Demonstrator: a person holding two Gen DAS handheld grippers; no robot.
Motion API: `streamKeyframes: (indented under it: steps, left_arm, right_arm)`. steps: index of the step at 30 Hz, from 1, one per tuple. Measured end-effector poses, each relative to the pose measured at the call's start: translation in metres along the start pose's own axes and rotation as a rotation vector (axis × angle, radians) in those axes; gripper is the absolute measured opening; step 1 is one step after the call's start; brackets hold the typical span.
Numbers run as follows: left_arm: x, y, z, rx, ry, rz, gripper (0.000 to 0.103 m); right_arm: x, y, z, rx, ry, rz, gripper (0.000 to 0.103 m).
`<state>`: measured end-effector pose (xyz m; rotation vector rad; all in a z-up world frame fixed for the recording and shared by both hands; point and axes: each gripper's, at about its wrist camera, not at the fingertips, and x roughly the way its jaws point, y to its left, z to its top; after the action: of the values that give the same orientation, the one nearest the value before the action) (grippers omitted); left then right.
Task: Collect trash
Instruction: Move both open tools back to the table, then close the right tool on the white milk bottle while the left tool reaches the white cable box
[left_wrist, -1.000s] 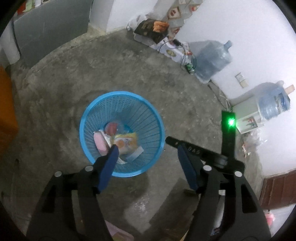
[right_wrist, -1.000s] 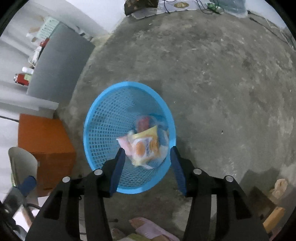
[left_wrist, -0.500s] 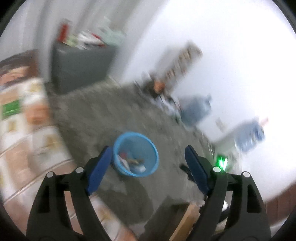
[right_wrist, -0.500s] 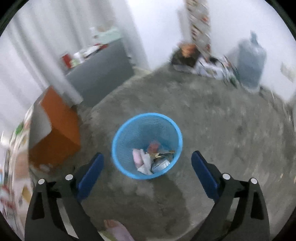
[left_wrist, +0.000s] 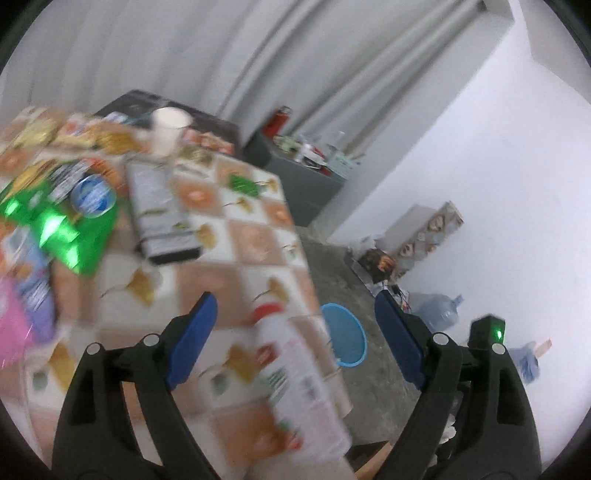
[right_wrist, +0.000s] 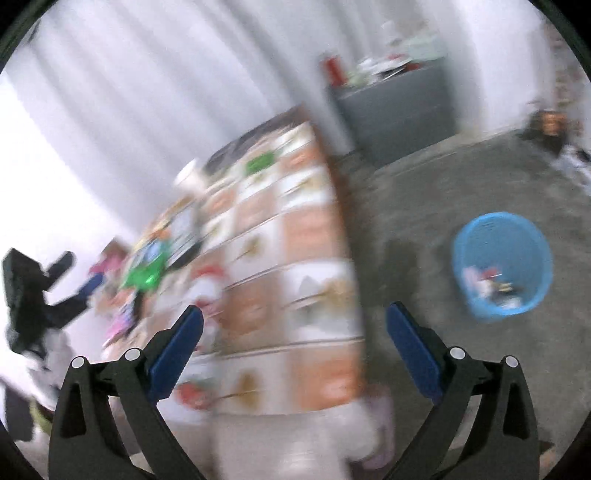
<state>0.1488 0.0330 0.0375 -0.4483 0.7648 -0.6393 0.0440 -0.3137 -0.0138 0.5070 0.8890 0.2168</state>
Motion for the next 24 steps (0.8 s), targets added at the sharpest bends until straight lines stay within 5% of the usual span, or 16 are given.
streamKeyframes:
  steps: [5, 12, 18, 24]
  left_arm:
    - [-0.043, 0.029, -0.029, -0.026, -0.059, 0.021, 0.083]
    - [-0.068, 0.054, -0.046, -0.029, -0.099, 0.069, 0.083]
    - [-0.064, 0.061, -0.02, -0.06, -0.104, 0.085, 0.083]
    - [-0.002, 0.059, 0.038, -0.108, -0.024, 0.192, 0.083]
  right_arm:
    - [0.051, 0.049, -0.008, 0.013, 0.141, 0.067, 0.096]
    - [0.097, 0.078, -0.009, -0.014, 0.244, -0.012, 0.096]
    - [0.116, 0.091, -0.011, -0.093, 0.303, -0.07, 0.088]
    - [0.133, 0.093, -0.017, -0.121, 0.342, -0.087, 0.067]
